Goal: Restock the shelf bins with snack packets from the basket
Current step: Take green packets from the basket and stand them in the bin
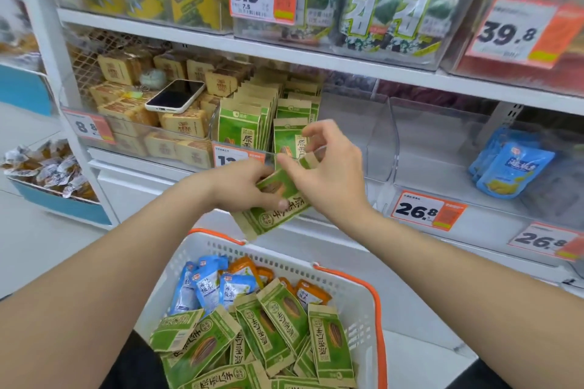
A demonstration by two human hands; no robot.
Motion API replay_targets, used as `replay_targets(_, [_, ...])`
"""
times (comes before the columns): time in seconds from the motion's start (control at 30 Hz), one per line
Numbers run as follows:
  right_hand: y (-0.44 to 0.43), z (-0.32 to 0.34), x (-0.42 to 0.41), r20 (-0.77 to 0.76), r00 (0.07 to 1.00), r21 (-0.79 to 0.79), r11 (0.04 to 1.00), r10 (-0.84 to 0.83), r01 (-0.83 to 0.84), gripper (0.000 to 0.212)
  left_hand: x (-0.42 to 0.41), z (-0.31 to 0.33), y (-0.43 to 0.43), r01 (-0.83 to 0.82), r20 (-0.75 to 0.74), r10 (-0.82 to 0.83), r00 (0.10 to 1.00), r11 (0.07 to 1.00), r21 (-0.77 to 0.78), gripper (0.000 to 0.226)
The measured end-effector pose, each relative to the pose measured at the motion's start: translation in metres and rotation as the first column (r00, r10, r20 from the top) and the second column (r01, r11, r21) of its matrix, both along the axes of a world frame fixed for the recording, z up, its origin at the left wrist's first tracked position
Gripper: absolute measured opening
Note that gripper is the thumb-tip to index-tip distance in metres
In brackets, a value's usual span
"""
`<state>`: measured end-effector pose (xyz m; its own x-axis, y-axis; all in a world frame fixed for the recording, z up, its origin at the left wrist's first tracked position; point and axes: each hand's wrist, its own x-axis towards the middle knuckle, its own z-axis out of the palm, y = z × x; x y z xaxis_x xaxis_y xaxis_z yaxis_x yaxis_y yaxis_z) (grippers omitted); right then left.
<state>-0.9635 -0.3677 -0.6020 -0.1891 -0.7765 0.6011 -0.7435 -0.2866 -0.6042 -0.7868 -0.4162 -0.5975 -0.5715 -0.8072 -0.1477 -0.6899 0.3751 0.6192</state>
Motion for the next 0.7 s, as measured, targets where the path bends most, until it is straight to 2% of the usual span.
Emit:
replay_targets(0.03, [-0.002,0.007,-0.003,0.109,0.994,-0.056,0.998,-0.028,0.034,0.047,-0.003,0.004,0.002,-0.039,-0.146,0.051,0.988,0.996,0.085,0.017])
replay_targets(0.1, [-0.009,0.014,-0.007,0.3,0.951,0.017,0.997,-0.073,0.071,0.055,-0.012,0.007,0.004,-0.087,-0.394,0.179,0.902,0.967,0.239,0.017])
replay_targets(0.17, [-0.015,0.013,-0.009,0.456,0.889,0.211,0.976,-0.045,-0.058,0.058,-0.023,0.008,0.003,-0.125,-0.547,0.283,0.788,0.943,0.308,0.025])
replay_targets(0.23, [-0.02,0.013,-0.01,0.58,0.815,0.302,0.923,0.022,-0.24,0.046,-0.035,0.009,0.0,-0.154,-0.623,0.334,0.707,0.933,0.325,0.029])
replay_targets(0.27, [-0.023,0.014,-0.011,0.624,0.78,0.292,0.911,0.048,-0.29,0.034,-0.039,0.011,-0.001,-0.205,-0.621,0.342,0.706,0.937,0.283,0.03])
replay_targets(0.33, [-0.033,0.02,-0.017,0.667,0.744,0.262,0.917,0.053,-0.301,0.022,-0.044,0.016,-0.002,-0.396,-0.528,0.371,0.764,0.916,0.071,0.033])
replay_targets(0.4, [-0.047,0.023,-0.026,0.689,0.724,0.247,0.932,0.024,-0.266,0.033,-0.045,0.017,-0.006,-0.547,-0.46,0.414,0.785,0.813,-0.202,0.027])
replay_targets(0.43, [-0.055,0.021,-0.031,0.697,0.717,0.246,0.939,0.0,-0.24,0.04,-0.044,0.016,-0.008,-0.571,-0.456,0.414,0.788,0.769,-0.287,0.021])
replay_targets(0.53, [-0.077,0.015,-0.042,0.726,0.678,0.285,0.948,-0.115,-0.145,0.058,-0.041,0.009,-0.014,-0.562,-0.411,0.402,0.818,0.713,-0.42,0.025])
replay_targets(0.6, [-0.093,0.009,-0.049,0.754,0.641,0.294,0.947,-0.147,-0.129,0.057,-0.039,0.007,-0.015,-0.562,-0.357,0.435,0.826,0.675,-0.478,0.03])
replay_targets(0.63, [-0.099,0.007,-0.051,0.745,0.648,0.305,0.944,-0.157,-0.122,0.054,-0.039,0.006,-0.015,-0.566,-0.333,0.457,0.825,0.658,-0.498,0.032])
replay_targets(0.7, [-0.111,0.005,-0.056,0.674,0.719,0.38,0.914,-0.169,-0.141,0.058,-0.038,0.005,-0.016,-0.56,-0.287,0.487,0.825,0.635,-0.532,0.035])
